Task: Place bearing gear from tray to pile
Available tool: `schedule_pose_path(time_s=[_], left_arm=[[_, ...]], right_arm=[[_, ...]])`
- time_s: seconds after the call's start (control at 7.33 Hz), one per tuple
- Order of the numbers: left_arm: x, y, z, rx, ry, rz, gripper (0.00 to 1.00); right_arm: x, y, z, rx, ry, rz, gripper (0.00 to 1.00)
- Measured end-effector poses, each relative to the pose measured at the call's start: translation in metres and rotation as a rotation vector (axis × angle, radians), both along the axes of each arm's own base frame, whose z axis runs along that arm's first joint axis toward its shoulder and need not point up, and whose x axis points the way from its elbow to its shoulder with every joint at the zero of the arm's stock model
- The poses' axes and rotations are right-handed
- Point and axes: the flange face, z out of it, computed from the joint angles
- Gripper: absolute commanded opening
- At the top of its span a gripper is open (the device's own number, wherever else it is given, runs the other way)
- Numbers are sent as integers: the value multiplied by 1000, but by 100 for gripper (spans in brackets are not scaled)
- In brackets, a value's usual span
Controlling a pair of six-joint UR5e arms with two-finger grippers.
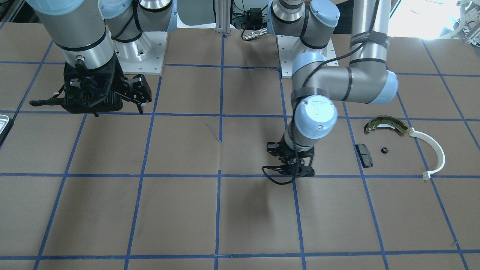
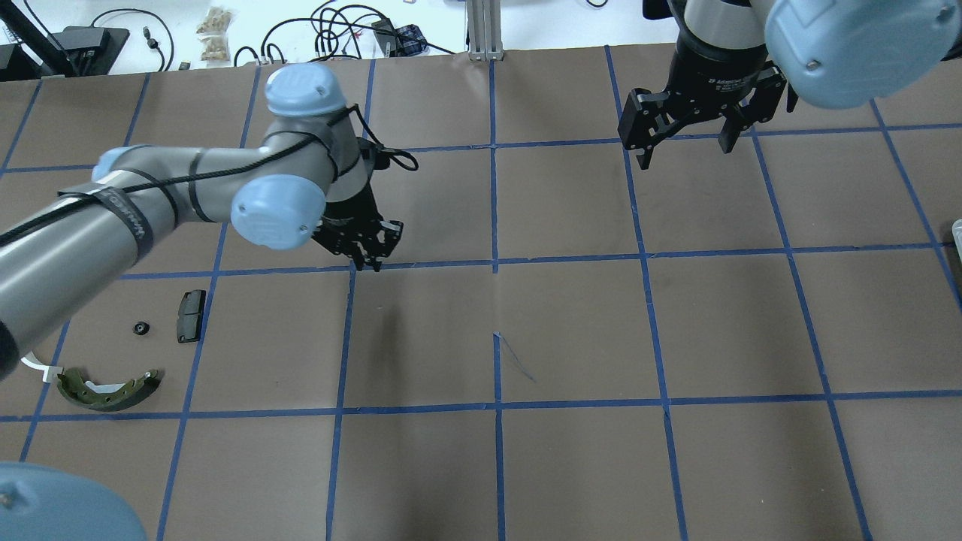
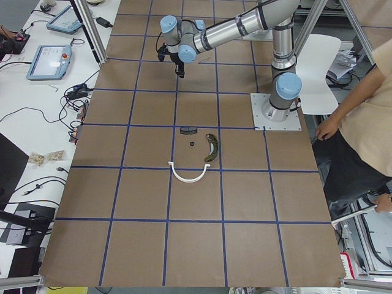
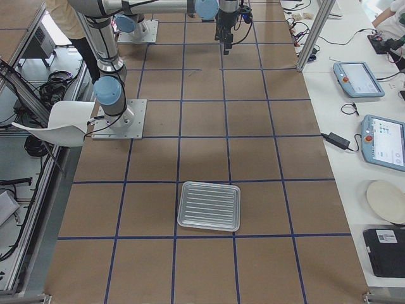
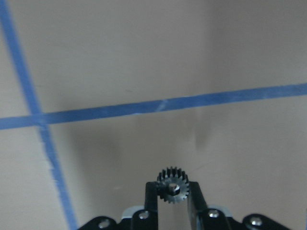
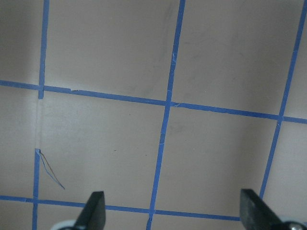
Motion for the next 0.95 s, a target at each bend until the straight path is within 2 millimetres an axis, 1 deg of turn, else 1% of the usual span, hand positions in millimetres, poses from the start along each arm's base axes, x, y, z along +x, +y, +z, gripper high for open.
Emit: schedule_pose_path(time_s=[0.14, 0.27, 0.41, 0.55, 0.68, 0.82, 0.95], left_arm=[[60, -10, 13, 14, -10, 8, 0], [123, -13, 19, 32, -16, 14, 0], [185, -10, 21, 51, -22, 25, 0], [241, -3, 17, 69, -17, 37, 0], [292, 10, 7, 90, 3, 29, 0], [337, 26, -3, 105, 30, 32, 0], [367, 38, -12, 109, 48, 33, 0]], right_arm=[[0, -1, 0, -7, -1, 1, 100], [-1, -3, 0, -15, -2, 6, 96], [0, -3, 2, -19, -3, 6, 97], [0, -2, 2, -18, -2, 2, 98], [0, -1, 2, -12, -2, 0, 98], [0, 2, 0, -6, -7, 1, 97], [1, 9, -2, -2, -24, 0, 97]])
